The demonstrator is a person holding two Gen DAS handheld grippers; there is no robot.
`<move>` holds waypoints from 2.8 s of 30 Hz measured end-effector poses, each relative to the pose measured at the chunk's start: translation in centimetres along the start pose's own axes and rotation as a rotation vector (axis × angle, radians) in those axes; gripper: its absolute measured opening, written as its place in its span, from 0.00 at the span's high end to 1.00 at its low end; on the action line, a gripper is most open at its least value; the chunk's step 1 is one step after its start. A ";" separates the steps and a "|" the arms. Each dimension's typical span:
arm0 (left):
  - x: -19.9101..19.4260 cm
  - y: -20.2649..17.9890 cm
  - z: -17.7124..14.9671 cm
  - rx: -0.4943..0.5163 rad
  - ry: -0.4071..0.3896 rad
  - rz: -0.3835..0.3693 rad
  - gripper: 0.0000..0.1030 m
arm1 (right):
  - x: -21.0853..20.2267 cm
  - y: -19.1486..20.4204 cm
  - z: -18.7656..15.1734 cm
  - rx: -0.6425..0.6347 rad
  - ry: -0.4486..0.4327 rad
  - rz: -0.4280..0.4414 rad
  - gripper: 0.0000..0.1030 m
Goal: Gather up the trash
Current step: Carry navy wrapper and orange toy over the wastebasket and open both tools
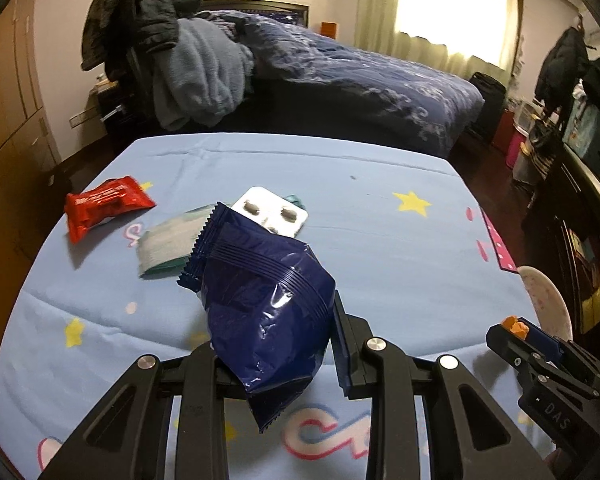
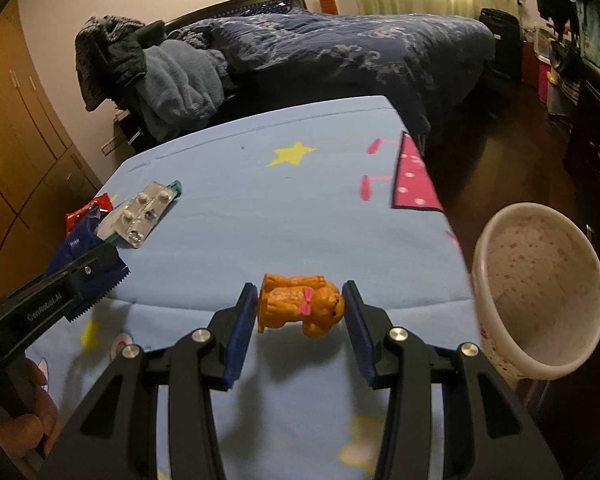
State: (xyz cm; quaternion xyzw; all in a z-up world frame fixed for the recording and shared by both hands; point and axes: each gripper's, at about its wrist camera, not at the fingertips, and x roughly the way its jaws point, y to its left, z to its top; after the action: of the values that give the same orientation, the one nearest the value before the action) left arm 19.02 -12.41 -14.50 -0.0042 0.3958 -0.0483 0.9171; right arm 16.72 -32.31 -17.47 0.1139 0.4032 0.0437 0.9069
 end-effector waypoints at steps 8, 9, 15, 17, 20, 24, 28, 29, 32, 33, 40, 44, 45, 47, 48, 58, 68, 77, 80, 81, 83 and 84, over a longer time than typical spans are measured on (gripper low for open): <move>0.3 -3.2 0.2 0.055 0.002 -0.026 0.71 | -1.6 -3.1 -0.6 0.054 -0.023 -0.013 0.57; 0.3 -3.8 0.3 0.064 0.002 -0.031 0.71 | -1.7 -3.5 -0.6 0.060 -0.024 -0.016 0.57; 0.5 -6.7 0.4 0.114 0.000 -0.051 0.71 | -2.8 -6.2 -1.0 0.109 -0.046 -0.030 0.57; 0.6 -7.8 0.5 0.132 -0.003 -0.060 0.71 | -3.2 -7.2 -1.1 0.128 -0.054 -0.036 0.57; 0.6 -9.7 0.7 0.161 -0.010 -0.076 0.71 | -3.8 -8.5 -1.2 0.152 -0.065 -0.047 0.57; 0.5 -11.9 1.1 0.197 -0.020 -0.097 0.71 | -4.4 -10.3 -1.4 0.181 -0.079 -0.067 0.57; 0.5 -14.0 1.2 0.231 -0.022 -0.123 0.71 | -5.0 -12.3 -1.7 0.221 -0.093 -0.090 0.57; 0.6 -14.7 1.2 0.243 -0.024 -0.130 0.71 | -5.2 -12.8 -1.7 0.228 -0.095 -0.094 0.57; 0.7 -16.4 1.3 0.272 -0.028 -0.147 0.71 | -5.6 -14.2 -1.8 0.255 -0.107 -0.112 0.57; 0.7 -16.7 1.4 0.280 -0.030 -0.148 0.71 | -5.8 -14.8 -1.8 0.266 -0.113 -0.119 0.57; 0.9 -20.0 1.4 0.346 -0.043 -0.172 0.71 | -6.8 -18.0 -2.3 0.323 -0.139 -0.162 0.57; 1.2 -21.4 1.6 0.370 -0.044 -0.176 0.71 | -7.3 -19.9 -2.7 0.351 -0.150 -0.191 0.57; 1.3 -21.8 1.7 0.376 -0.045 -0.177 0.71 | -7.4 -20.3 -2.8 0.360 -0.152 -0.196 0.57; 1.5 -22.7 1.7 0.390 -0.044 -0.181 0.71 | -7.5 -21.2 -3.0 0.373 -0.154 -0.203 0.57; 1.6 -23.0 1.7 0.396 -0.045 -0.183 0.71 | -7.5 -21.6 -3.1 0.381 -0.157 -0.213 0.57; 3.1 -29.1 1.2 0.494 -0.017 -0.239 0.71 | -6.4 -24.3 -3.3 0.386 -0.144 -0.317 0.57; 4.8 -34.0 1.0 0.536 0.024 -0.272 0.71 | -4.1 -26.7 -3.5 0.392 -0.110 -0.346 0.57; 6.0 -34.8 2.1 0.502 0.017 -0.265 0.30 | -3.4 -27.0 -3.0 0.357 -0.113 -0.372 0.45; 5.9 -34.2 2.6 0.486 0.006 -0.261 0.23 | -3.3 -27.0 -3.0 0.354 -0.112 -0.378 0.43; 5.9 -34.0 2.7 0.480 0.004 -0.259 0.22 | -3.2 -27.0 -3.0 0.356 -0.111 -0.377 0.43; 5.8 -33.6 3.1 0.465 0.006 -0.265 0.21 | -3.3 -26.9 -3.0 0.357 -0.111 -0.376 0.43; 5.7 -33.3 3.3 0.456 0.007 -0.269 0.21 | -3.4 -26.7 -3.0 0.355 -0.111 -0.378 0.43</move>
State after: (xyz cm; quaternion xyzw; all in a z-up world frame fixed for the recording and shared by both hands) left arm 22.46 -46.21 -14.90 0.1500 0.3738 -0.2578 0.8782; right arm 11.91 -58.28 -23.44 0.1963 0.3683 -0.2043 0.8855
